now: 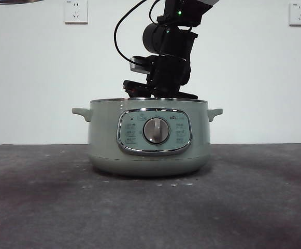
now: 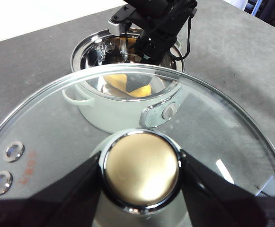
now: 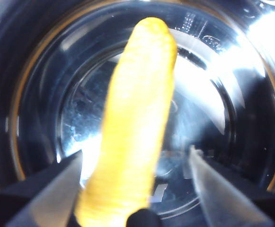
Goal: Pick up the corn,open the lid,put the corn in the pot,close the lid
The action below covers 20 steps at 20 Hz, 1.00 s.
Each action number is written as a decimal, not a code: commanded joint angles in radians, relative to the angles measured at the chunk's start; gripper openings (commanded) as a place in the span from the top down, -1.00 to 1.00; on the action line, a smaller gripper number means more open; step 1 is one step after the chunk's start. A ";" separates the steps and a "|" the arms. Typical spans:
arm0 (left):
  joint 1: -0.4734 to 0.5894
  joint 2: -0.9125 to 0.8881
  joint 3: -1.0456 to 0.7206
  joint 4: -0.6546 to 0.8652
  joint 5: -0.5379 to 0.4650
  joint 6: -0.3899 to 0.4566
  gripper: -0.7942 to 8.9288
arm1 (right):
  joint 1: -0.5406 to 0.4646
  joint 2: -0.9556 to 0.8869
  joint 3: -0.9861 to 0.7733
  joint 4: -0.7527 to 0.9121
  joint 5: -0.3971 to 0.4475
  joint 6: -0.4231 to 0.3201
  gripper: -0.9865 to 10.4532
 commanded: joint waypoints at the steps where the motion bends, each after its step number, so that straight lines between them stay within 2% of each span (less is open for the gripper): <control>1: 0.002 -0.011 0.006 0.042 0.009 -0.006 0.85 | 0.005 0.021 0.045 -0.021 0.003 0.023 0.10; 3: 0.002 -0.011 0.006 0.042 0.011 -0.006 0.85 | 0.005 0.019 0.152 -0.105 0.003 0.023 0.10; 7: 0.002 0.000 0.006 0.057 0.011 0.008 0.85 | 0.005 0.019 0.473 -0.330 0.002 0.032 0.11; 9: 0.002 0.023 0.007 0.090 0.011 0.010 0.85 | 0.006 -0.033 0.527 -0.330 -0.069 0.080 0.11; 16: 0.002 0.183 0.014 0.256 0.043 0.035 0.85 | 0.075 -0.302 0.479 -0.331 -0.007 0.089 0.11; 20: 0.002 0.315 0.050 0.359 0.097 0.035 0.85 | 0.121 -0.576 0.234 -0.331 0.077 0.069 0.11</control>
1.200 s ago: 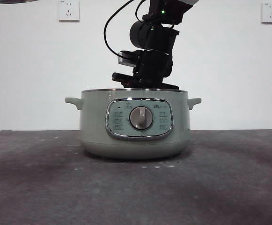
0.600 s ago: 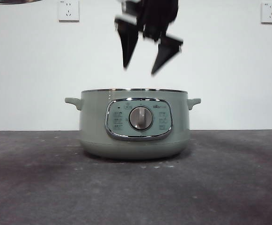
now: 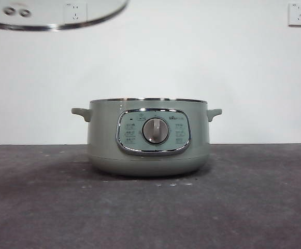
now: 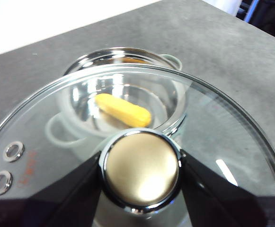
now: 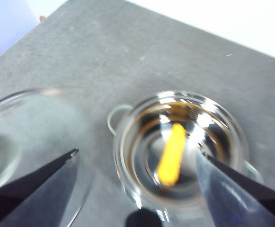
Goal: Pick up the corn,open the lid,put the corn in the pot,close the lid
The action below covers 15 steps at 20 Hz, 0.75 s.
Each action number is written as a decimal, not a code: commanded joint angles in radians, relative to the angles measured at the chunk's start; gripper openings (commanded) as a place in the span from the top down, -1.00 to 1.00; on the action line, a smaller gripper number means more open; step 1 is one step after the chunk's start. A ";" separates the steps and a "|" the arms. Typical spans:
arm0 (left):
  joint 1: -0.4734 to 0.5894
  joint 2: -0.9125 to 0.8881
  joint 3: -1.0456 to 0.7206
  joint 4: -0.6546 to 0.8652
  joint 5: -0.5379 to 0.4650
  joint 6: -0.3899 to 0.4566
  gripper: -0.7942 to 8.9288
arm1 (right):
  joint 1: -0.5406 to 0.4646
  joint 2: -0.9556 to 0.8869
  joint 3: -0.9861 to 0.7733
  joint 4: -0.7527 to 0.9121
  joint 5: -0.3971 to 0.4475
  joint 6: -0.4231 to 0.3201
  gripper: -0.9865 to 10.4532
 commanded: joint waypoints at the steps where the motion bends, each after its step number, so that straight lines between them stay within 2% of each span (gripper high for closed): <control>1: 0.000 0.053 0.055 0.093 0.022 0.014 0.85 | 0.023 -0.148 -0.176 -0.026 0.040 -0.010 0.11; 3: -0.002 0.129 0.095 0.133 0.040 0.019 0.85 | 0.035 -0.301 -0.354 -0.026 0.043 -0.006 0.11; 8: -0.019 0.283 0.200 0.153 0.045 0.032 0.85 | 0.035 -0.549 -0.650 -0.026 0.068 0.027 0.11; 12: -0.050 0.465 0.343 0.154 0.045 0.046 0.85 | 0.035 -0.814 -0.973 -0.026 0.127 0.108 0.11; 15: -0.064 0.585 0.443 0.158 0.040 0.046 0.85 | 0.035 -0.984 -1.175 -0.026 0.132 0.181 0.11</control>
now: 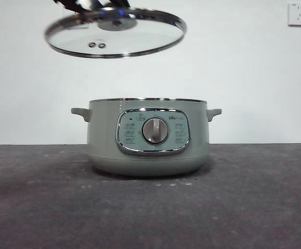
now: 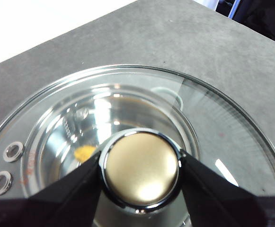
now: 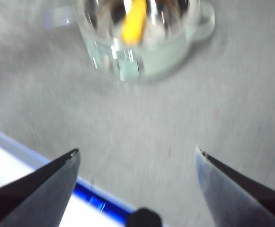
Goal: Pick up the corn,open the lid,put the corn in the pot,close the lid
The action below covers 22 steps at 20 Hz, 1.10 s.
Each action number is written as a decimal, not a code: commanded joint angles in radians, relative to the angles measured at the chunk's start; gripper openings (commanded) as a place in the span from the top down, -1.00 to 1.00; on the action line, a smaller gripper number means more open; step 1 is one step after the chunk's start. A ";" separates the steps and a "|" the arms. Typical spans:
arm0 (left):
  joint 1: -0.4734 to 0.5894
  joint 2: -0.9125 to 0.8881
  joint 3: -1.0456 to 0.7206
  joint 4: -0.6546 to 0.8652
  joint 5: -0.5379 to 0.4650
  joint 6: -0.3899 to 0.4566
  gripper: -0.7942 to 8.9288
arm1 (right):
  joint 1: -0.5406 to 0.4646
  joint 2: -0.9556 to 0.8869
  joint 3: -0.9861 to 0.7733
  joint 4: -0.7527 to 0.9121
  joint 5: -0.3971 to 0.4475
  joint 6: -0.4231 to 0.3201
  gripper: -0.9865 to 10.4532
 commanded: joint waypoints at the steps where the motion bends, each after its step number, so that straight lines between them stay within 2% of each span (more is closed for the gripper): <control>1: -0.012 0.060 0.074 0.051 0.007 0.012 0.85 | 0.002 -0.108 -0.137 -0.026 0.004 0.088 0.11; 5: -0.022 0.156 0.100 0.116 0.006 0.011 0.85 | 0.001 -0.291 -0.293 -0.026 0.004 0.167 0.11; 10: -0.034 0.248 0.100 0.181 -0.039 0.012 0.85 | 0.001 -0.415 -0.359 -0.026 0.004 0.222 0.11; 16: -0.047 0.326 0.100 0.248 -0.048 0.011 0.85 | 0.001 -0.432 -0.359 -0.026 0.005 0.228 0.11; 22: -0.048 0.359 0.100 0.254 -0.072 0.011 0.85 | 0.001 -0.432 -0.359 -0.026 0.026 0.227 0.11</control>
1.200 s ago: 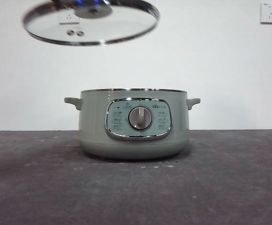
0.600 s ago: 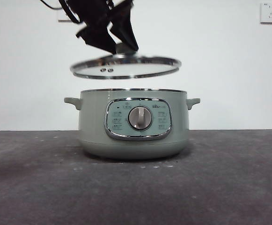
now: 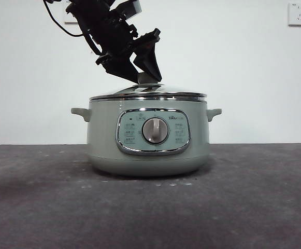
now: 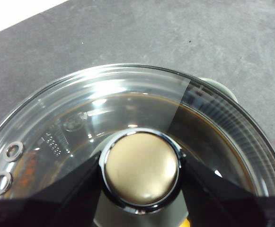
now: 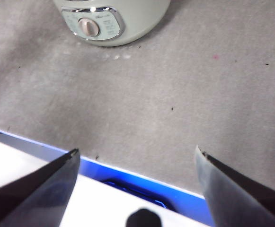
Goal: Pick up the corn,open the lid,put the corn in the pot,close the lid
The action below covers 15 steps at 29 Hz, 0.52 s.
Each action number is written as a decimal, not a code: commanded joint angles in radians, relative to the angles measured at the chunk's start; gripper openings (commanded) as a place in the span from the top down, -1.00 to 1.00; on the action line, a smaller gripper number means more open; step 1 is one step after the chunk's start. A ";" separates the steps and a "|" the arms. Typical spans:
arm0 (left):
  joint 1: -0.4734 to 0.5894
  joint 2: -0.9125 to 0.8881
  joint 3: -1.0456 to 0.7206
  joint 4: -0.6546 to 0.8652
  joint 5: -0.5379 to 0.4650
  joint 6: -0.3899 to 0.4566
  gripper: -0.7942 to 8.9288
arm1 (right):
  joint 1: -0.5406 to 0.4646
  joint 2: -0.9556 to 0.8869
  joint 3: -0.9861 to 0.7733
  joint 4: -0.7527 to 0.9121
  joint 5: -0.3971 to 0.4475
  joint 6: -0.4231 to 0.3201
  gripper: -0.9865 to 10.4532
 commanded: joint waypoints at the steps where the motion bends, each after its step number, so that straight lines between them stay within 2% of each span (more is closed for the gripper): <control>1: -0.003 0.008 0.017 0.047 0.006 0.011 0.85 | 0.001 -0.003 -0.010 -0.026 0.010 0.010 0.11; 15: -0.004 0.022 0.017 0.016 0.006 0.011 0.84 | 0.001 -0.003 -0.010 -0.026 0.029 0.007 0.11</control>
